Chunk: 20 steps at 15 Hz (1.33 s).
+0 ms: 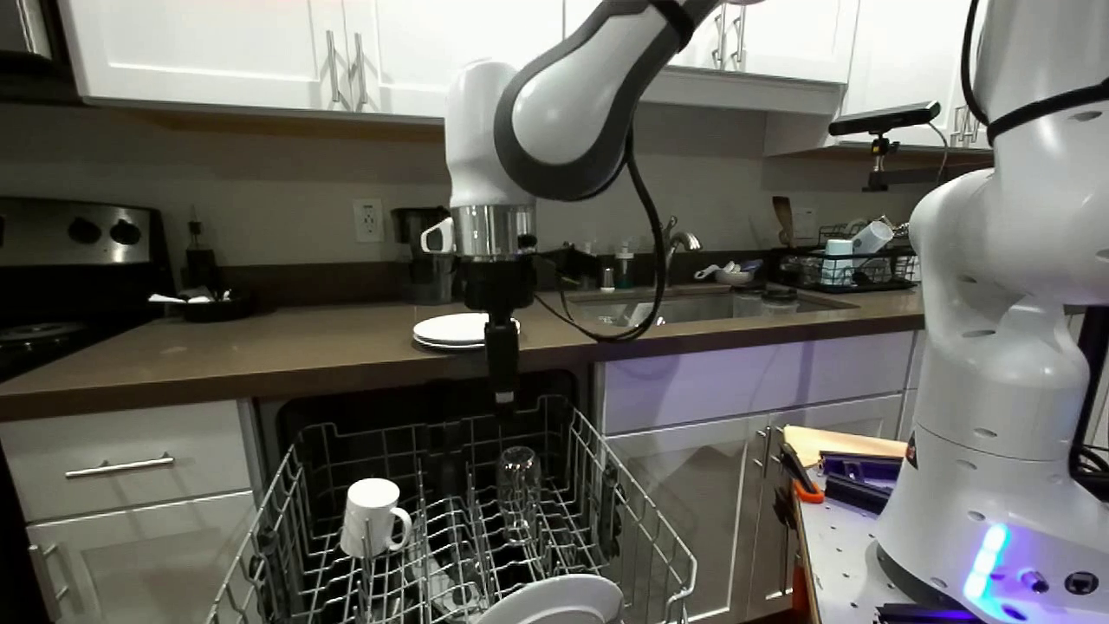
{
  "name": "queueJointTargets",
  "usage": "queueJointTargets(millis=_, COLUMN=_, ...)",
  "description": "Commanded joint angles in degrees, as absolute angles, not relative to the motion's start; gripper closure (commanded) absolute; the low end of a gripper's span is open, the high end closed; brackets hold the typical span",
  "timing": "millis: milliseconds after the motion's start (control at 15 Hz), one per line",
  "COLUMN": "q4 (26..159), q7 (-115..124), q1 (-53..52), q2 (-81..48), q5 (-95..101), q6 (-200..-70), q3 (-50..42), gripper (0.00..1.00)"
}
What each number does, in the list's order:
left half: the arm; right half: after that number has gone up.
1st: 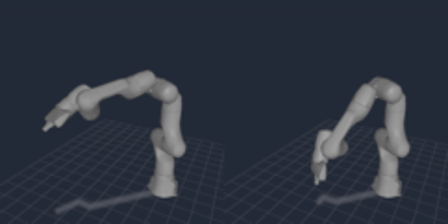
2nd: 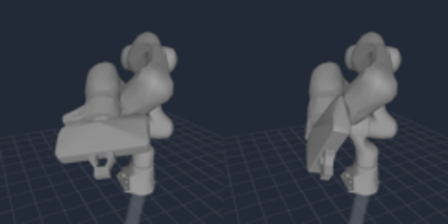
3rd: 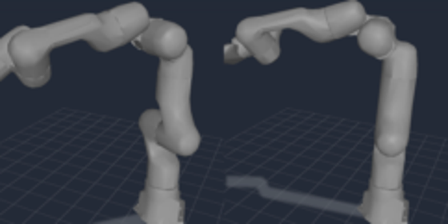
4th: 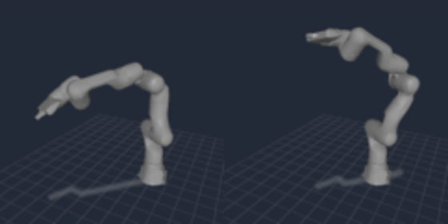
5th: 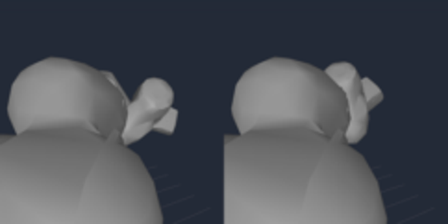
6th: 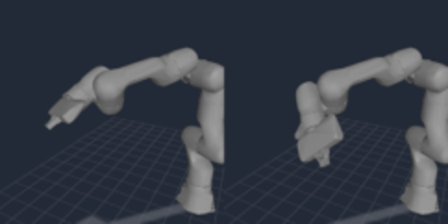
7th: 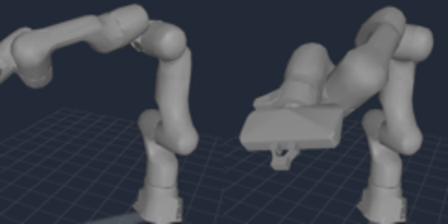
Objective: Remove the white plate from the dishwasher rack and put it on top of the two white plates on the countertop
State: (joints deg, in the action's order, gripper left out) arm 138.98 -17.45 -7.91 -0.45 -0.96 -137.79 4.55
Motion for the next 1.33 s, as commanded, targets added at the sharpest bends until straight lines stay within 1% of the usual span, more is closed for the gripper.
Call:
queueJointTargets(millis=0, q4=139.1, q7=-17.9, q1=-8.0, q2=-6.5, q5=-3.1, q6=-144.2, q3=6.6, gripper=0.00)
queueJointTargets(millis=467, q4=137.9, q7=-19.3, q1=-7.3, q2=-17.9, q5=-7.2, q6=-148.9, q3=12.8, gripper=0.00)
queueJointTargets(millis=800, q4=137.3, q7=-15.7, q1=-8.5, q2=-23.6, q5=-2.9, q6=-148.2, q3=12.8, gripper=0.00)
queueJointTargets(millis=867, q4=137.1, q7=-15.9, q1=-8.3, q2=-24.4, q5=-2.9, q6=-148.2, q3=12.9, gripper=0.19)
queueJointTargets(millis=1000, q4=136.8, q7=-15.9, q1=-8.1, q2=-25.5, q5=-2.6, q6=-148.1, q3=12.9, gripper=0.25)
queueJointTargets(millis=1067, q4=136.6, q7=-15.8, q1=-8.2, q2=-26.0, q5=-2.4, q6=-148.1, q3=12.8, gripper=0.20)
queueJointTargets(millis=1133, q4=136.3, q7=-15.8, q1=-8.2, q2=-26.5, q5=-2.3, q6=-148.2, q3=12.7, gripper=0.21)
queueJointTargets(millis=1200, q4=136.0, q7=-15.7, q1=-8.3, q2=-26.8, q5=-1.9, q6=-148.3, q3=12.4, gripper=0.28)
queueJointTargets(millis=1267, q4=135.7, q7=-15.5, q1=-8.4, q2=-27.0, q5=-1.5, q6=-148.3, q3=12.2, gripper=0.31)
